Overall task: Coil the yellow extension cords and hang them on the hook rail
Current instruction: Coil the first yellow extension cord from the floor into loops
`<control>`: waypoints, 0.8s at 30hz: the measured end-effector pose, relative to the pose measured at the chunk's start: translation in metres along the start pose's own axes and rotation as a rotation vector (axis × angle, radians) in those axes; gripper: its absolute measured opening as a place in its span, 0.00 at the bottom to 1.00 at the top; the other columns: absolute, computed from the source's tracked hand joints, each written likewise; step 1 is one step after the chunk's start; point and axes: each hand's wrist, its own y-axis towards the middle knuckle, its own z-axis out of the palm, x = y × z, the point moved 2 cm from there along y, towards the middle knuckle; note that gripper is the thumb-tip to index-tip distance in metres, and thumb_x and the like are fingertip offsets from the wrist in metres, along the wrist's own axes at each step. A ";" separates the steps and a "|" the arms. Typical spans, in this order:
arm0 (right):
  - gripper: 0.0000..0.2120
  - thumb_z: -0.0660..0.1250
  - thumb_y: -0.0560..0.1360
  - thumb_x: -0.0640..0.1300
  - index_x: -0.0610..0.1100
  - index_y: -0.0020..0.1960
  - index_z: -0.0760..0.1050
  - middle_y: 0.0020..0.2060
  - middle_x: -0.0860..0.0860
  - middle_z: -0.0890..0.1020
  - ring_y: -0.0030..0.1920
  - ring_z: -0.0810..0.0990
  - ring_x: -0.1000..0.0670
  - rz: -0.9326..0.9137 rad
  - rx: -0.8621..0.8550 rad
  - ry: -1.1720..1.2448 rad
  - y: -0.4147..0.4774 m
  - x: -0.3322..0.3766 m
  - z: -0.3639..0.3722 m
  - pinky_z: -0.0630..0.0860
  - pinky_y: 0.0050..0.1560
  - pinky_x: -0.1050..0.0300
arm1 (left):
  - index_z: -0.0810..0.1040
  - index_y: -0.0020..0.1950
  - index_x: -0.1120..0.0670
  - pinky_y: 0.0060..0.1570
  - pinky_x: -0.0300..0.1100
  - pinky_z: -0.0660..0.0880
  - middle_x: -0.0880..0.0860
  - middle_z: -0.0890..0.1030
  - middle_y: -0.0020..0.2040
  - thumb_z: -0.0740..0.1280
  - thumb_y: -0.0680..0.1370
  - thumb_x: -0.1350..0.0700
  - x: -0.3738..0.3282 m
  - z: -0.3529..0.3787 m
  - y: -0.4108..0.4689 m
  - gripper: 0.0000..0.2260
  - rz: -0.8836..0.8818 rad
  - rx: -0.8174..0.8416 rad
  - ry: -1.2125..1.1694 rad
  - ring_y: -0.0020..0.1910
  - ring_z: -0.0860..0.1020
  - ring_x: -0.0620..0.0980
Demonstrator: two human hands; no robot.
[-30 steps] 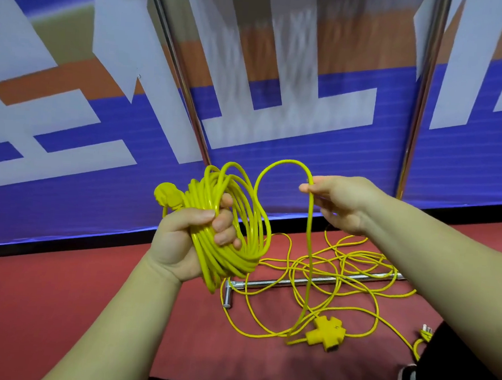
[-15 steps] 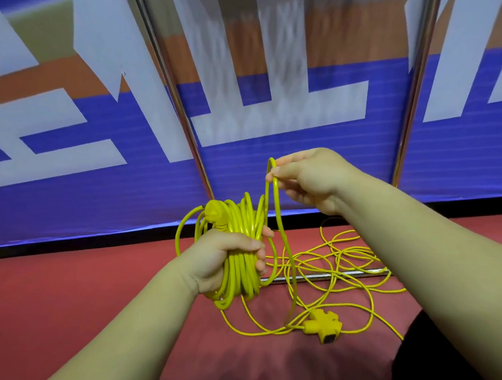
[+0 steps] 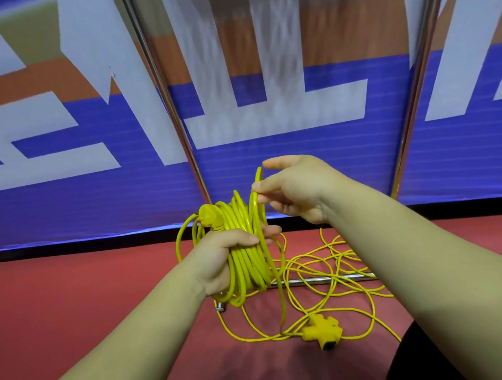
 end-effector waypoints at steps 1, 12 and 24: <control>0.23 0.73 0.73 0.33 0.48 0.64 0.73 0.39 0.46 0.85 0.35 0.84 0.52 -0.010 -0.004 0.005 0.001 0.000 -0.001 0.76 0.36 0.61 | 0.88 0.43 0.56 0.49 0.56 0.80 0.58 0.85 0.53 0.64 0.68 0.63 0.000 0.002 0.001 0.13 0.017 0.015 -0.019 0.47 0.82 0.58; 0.13 0.79 0.68 0.38 0.43 0.50 0.81 0.39 0.44 0.86 0.35 0.84 0.52 -0.119 -0.049 -0.220 0.018 -0.003 -0.021 0.79 0.43 0.57 | 0.77 0.68 0.62 0.63 0.59 0.72 0.55 0.77 0.44 0.74 0.68 0.60 0.001 0.014 0.009 0.27 -0.025 0.404 -0.301 0.46 0.77 0.55; 0.09 0.76 0.70 0.36 0.46 0.45 0.79 0.37 0.47 0.83 0.37 0.81 0.54 -0.363 -0.176 -0.193 0.026 -0.012 -0.051 0.76 0.39 0.63 | 0.83 0.46 0.57 0.57 0.56 0.79 0.55 0.82 0.40 0.80 0.60 0.63 -0.018 0.017 0.003 0.16 0.111 0.235 -0.300 0.45 0.84 0.57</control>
